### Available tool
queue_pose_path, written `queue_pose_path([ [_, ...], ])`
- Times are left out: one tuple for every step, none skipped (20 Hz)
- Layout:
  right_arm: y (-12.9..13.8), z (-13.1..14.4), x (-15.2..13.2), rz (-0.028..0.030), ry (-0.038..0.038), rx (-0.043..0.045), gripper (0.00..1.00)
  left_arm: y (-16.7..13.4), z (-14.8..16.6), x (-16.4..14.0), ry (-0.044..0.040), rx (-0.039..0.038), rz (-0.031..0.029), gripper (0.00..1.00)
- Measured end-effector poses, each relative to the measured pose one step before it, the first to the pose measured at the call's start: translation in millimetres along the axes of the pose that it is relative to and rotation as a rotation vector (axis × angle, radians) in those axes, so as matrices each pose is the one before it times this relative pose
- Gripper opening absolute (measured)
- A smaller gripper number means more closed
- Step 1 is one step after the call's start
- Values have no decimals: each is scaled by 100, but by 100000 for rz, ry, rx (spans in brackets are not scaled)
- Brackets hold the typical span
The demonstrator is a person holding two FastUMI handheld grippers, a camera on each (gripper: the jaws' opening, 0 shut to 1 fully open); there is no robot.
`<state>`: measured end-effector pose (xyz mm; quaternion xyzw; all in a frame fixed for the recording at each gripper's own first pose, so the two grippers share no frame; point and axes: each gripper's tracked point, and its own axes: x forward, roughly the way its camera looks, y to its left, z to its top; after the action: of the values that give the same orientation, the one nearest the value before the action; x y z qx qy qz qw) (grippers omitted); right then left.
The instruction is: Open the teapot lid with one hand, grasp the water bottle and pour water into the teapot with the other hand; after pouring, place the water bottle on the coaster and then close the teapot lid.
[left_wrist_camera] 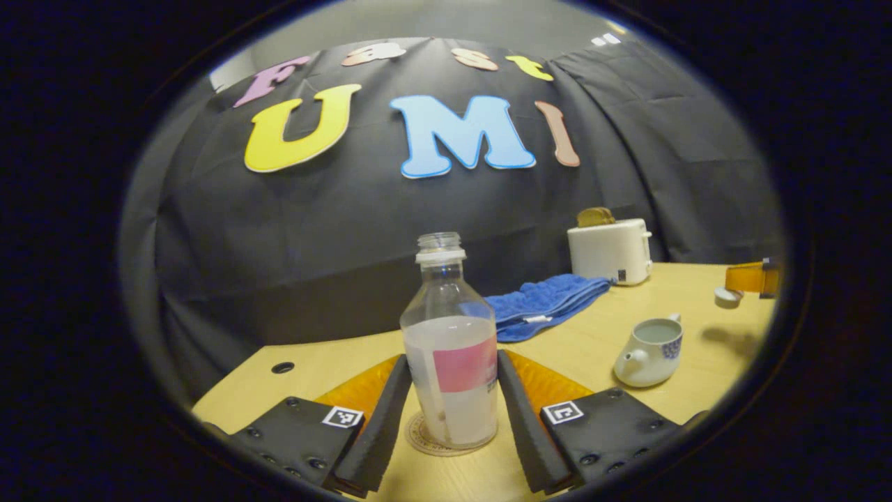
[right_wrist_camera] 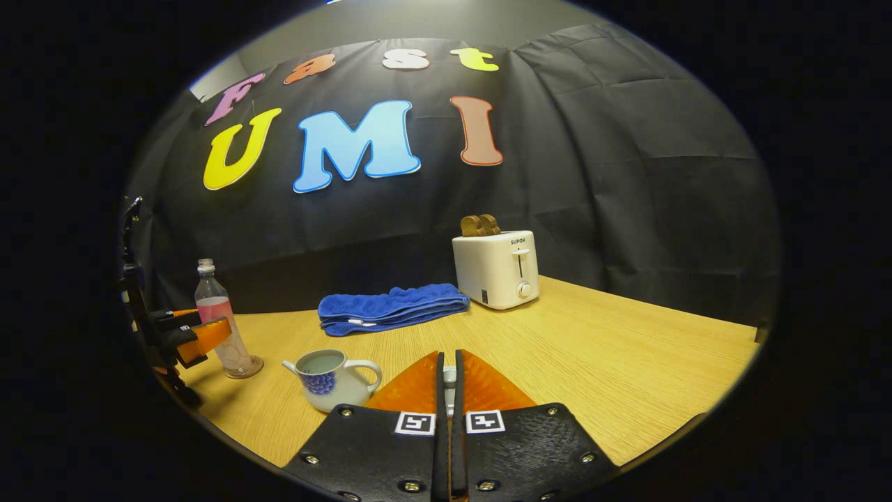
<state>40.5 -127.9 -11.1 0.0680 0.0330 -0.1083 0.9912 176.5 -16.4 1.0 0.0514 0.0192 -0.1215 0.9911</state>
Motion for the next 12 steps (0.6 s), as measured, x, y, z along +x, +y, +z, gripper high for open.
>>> queue_pose_path([
  [63, 16, 24, 26, -64, -489, 2, 205, -218, -43, -38, -2140, 812, 85],
  [76, -5, -31, 80, 35, -670, 2, 40, 81, 68, -11, -1951, 182, 85],
  [109, 35, -36, 139, -94, -716, 2, 12, -235, -195, 422, -766, 454, 85],
  [52, -8, 58, 52, -90, -586, 2, 52, 5, -122, -60, -1284, -50, 85],
  [67, 0, -19, 203, 73, -283, 2, -218, -389, 35, 740, -1674, -1246, 87],
  [48, -34, 18, 205, -44, 1, 2, -156, -842, 142, 2027, -367, -281, 87],
  [27, 14, 10, 148, 4, 161, 2, 155, 119, -136, -17, 457, 968, 90],
  [-31, 60, -28, 115, 65, 237, 2, 45, 358, 40, -861, -545, 238, 93],
  [34, -59, -24, 55, -74, 113, 2, -149, 398, -172, -1112, -1301, -580, 97],
  [-22, -5, 23, 26, -60, 88, 2, -158, 246, -124, -336, -496, -370, 100],
  [30, 34, 11, -8, -40, 47, 2, -131, -208, -35, 546, 824, 184, 100],
  [-2, -35, 9, 101, -19, 34, 2, 9, -113, -181, 819, 685, 321, 100],
])
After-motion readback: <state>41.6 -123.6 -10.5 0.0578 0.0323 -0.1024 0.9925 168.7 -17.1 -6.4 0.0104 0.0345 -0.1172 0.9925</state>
